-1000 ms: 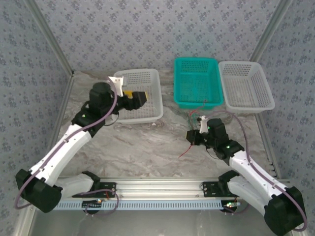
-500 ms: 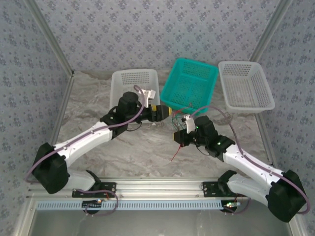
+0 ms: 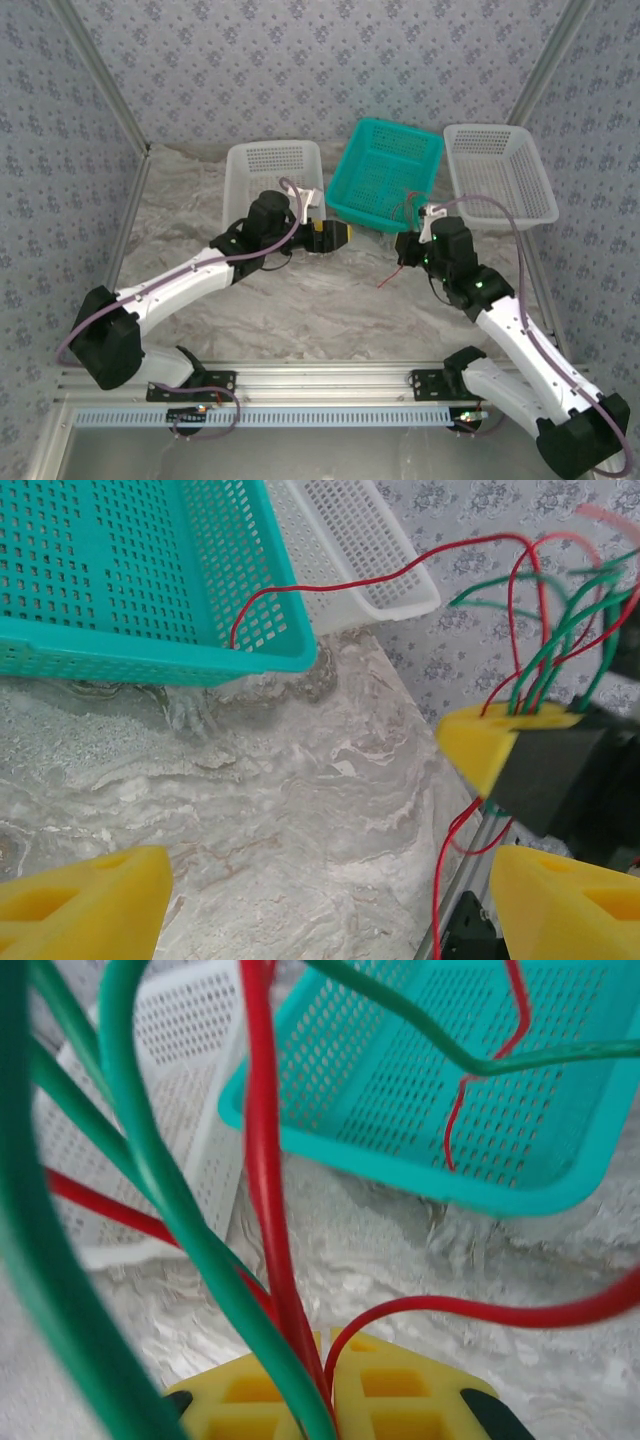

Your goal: Untangle the cables

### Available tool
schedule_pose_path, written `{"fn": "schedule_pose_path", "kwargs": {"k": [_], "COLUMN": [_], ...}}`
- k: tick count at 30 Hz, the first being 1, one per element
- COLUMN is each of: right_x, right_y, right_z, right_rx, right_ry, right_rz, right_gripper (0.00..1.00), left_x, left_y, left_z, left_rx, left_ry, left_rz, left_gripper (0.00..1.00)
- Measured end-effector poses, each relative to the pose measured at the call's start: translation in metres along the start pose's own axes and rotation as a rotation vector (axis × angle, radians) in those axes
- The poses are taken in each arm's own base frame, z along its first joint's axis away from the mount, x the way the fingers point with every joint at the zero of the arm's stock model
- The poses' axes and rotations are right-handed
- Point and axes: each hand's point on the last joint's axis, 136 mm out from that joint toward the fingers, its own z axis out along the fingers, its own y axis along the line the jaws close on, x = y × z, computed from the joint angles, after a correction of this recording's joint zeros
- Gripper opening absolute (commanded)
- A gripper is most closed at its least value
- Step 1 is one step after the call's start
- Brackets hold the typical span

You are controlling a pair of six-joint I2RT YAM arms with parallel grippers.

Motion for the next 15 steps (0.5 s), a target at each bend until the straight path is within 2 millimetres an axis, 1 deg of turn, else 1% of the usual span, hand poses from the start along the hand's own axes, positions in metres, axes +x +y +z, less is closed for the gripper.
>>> {"fn": "schedule_pose_path", "kwargs": {"k": [2,5,7,9,11,14,15], "right_x": [-0.004,-0.005,-0.006,-0.007,-0.008,-0.007,-0.004], "right_y": [0.005,0.025,0.039,0.043,0.035,0.005,-0.008], "right_z": [-0.002,-0.006,-0.009,-0.011,-0.008,0.010,0.020], "right_rx": [-0.028,-0.134,-0.194,-0.199,-0.152,-0.033,0.004], "right_ry": [-0.002,0.016,0.015,0.003,-0.003,0.016,0.032], "right_rz": [-0.022,-0.069,-0.105,-0.123,-0.127,-0.117,-0.114], "right_gripper": [0.00,0.00,0.00,0.00,0.00,0.00,0.00], "left_x": [0.002,0.001,-0.001,-0.005,-0.009,-0.010,-0.009], "left_y": [0.000,-0.002,-0.008,-0.015,-0.019,-0.021,-0.019], "left_z": [0.000,-0.001,-0.005,-0.011,-0.017,-0.019,-0.018], "left_rx": [-0.001,0.003,0.014,0.026,0.028,0.027,0.023], "left_ry": [0.005,0.003,-0.006,-0.023,-0.044,-0.049,-0.045], "left_rz": [0.000,-0.001,0.004,0.015,0.030,0.035,0.033], "left_gripper": [0.84,0.83,0.83,0.84,0.84,0.84,0.84]}}
